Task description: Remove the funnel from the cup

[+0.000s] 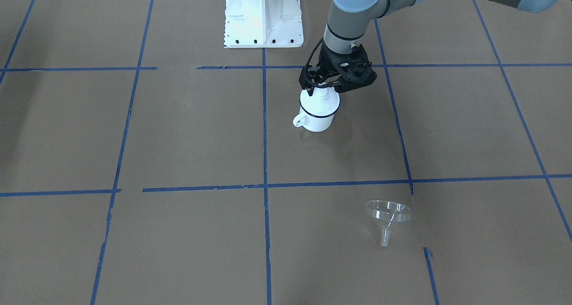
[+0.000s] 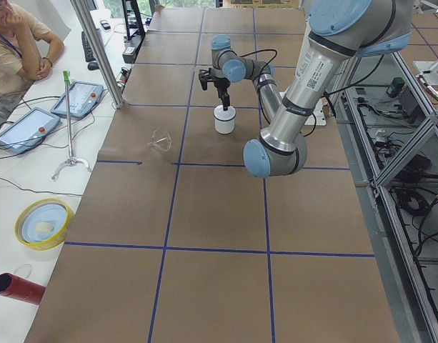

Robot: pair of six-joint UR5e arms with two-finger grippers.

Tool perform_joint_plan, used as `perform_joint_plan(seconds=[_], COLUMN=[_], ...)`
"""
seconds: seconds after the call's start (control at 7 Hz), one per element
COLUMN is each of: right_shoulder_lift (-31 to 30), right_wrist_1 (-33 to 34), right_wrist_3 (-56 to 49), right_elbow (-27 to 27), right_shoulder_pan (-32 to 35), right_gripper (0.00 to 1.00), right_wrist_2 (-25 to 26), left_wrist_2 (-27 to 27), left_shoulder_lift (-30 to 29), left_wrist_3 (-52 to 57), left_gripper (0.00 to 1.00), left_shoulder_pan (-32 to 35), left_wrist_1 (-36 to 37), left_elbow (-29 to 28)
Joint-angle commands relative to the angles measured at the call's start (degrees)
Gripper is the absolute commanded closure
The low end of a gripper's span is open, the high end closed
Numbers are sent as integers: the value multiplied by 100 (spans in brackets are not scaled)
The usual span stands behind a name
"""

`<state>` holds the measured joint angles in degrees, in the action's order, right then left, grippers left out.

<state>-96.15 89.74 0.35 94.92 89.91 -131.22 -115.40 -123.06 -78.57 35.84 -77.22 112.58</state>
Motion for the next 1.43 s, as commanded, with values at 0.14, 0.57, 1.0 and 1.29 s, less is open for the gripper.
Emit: perform_joint_plan(seconds=[0.14, 0.57, 1.0, 1.29], right_shoulder_lift=[0, 0, 0, 0], right_wrist_1=[0, 0, 0, 0], right_wrist_3=[0, 0, 0, 0], right_elbow=[0, 0, 0, 0], right_shoulder_pan=[0, 0, 0, 0], right_gripper=[0, 0, 0, 0], right_wrist_2=[0, 0, 0, 0], left_wrist_2=[-366, -1554, -1460, -1423], left_shoulder_lift=[1044, 2240, 2708, 3101], left_wrist_3=[2852, 6693, 9639, 9615], left_gripper=[0, 0, 0, 0], left_shoulder_pan=[1613, 4082, 5719, 6584], left_wrist_1=[23, 5, 23, 14], left_elbow=[924, 51, -1823, -2441])
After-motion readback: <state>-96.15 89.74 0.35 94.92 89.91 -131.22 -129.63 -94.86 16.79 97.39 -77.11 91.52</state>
